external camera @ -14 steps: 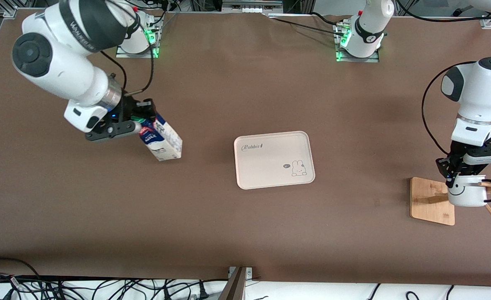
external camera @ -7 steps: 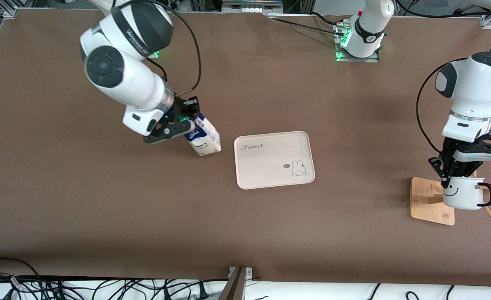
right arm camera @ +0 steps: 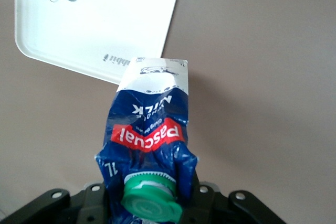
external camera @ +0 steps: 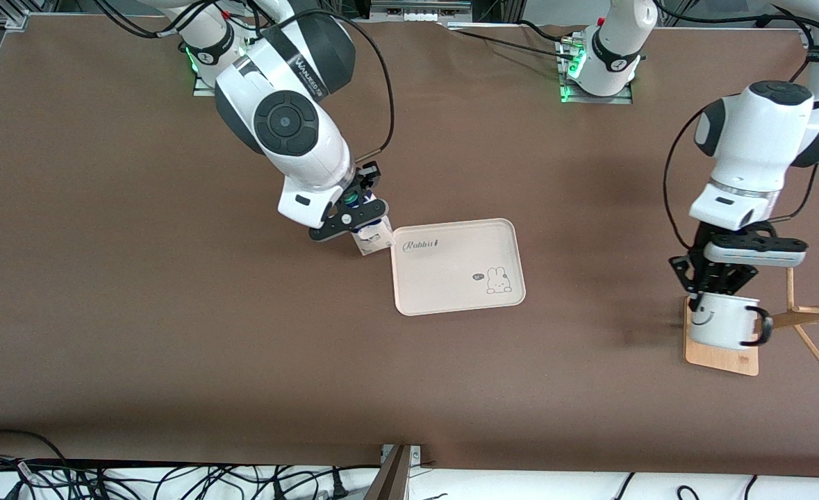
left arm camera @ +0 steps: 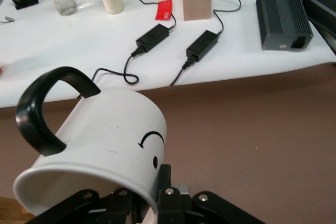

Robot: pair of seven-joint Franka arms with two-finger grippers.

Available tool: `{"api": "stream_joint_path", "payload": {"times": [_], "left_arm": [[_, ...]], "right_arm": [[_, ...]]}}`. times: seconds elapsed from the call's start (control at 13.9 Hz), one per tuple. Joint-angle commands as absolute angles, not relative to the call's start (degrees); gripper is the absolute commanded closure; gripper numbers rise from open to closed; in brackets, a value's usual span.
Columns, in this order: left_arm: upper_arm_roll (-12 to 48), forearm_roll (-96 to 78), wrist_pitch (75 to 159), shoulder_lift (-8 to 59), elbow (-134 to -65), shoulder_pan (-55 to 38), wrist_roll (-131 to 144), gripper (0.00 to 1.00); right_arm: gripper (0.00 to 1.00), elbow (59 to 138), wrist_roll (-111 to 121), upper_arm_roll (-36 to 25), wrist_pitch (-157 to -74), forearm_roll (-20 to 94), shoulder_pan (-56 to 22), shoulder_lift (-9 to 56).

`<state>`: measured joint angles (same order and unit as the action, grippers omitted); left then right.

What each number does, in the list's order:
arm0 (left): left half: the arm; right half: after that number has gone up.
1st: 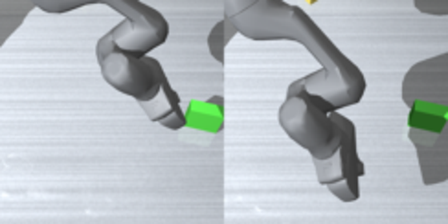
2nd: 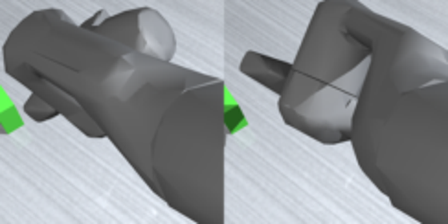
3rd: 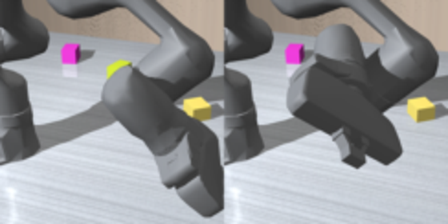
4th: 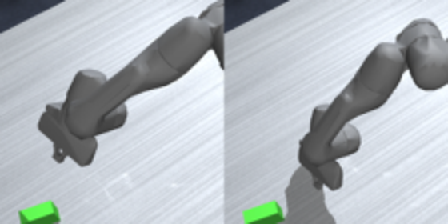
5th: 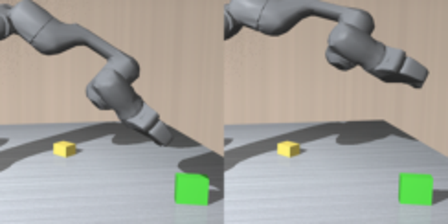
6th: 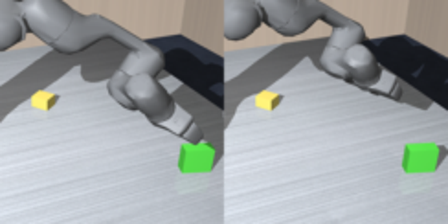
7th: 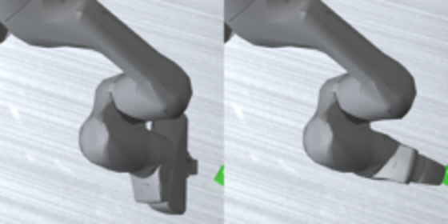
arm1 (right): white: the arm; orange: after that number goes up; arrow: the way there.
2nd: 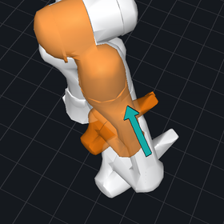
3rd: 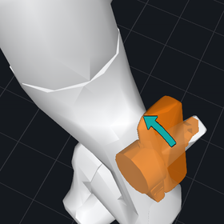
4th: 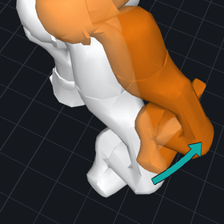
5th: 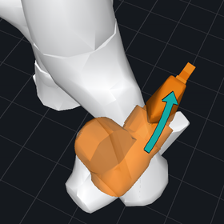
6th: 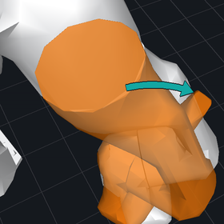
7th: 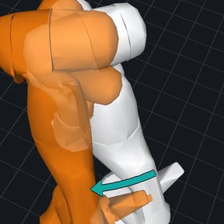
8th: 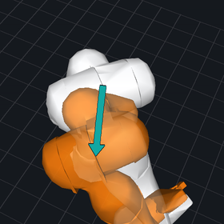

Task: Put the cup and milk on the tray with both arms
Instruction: 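Carry the carton toward the tray while the left gripper lifts the mug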

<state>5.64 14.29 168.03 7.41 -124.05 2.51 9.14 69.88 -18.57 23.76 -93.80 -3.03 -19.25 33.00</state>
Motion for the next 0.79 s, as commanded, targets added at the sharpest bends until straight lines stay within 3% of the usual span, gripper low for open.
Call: {"api": "stream_joint_path", "payload": {"times": [0.0, 0.36, 0.72], "left_arm": [[9.3, 14.9, 155.4, 4.2, -122.5, 2.5, 11.2, 1.00], [13.1, 6.3, 126.1, 2.8, -115.6, 1.8, 11.6, 1.00], [13.2, 2.1, 116.5, 3.2, -111.5, 1.3, 9.1, 1.00]], "right_arm": [[0.50, 62.0, -22.4, 23.5, -92.2, -3.9, -21.6, 36.6], [0.50, 60.4, -32.9, 23.5, -99.0, -3.5, -23.4, 41.5], [0.50, 60.4, -36.6, 22.4, -100.5, -4.0, -28.5, 45.3]]}}
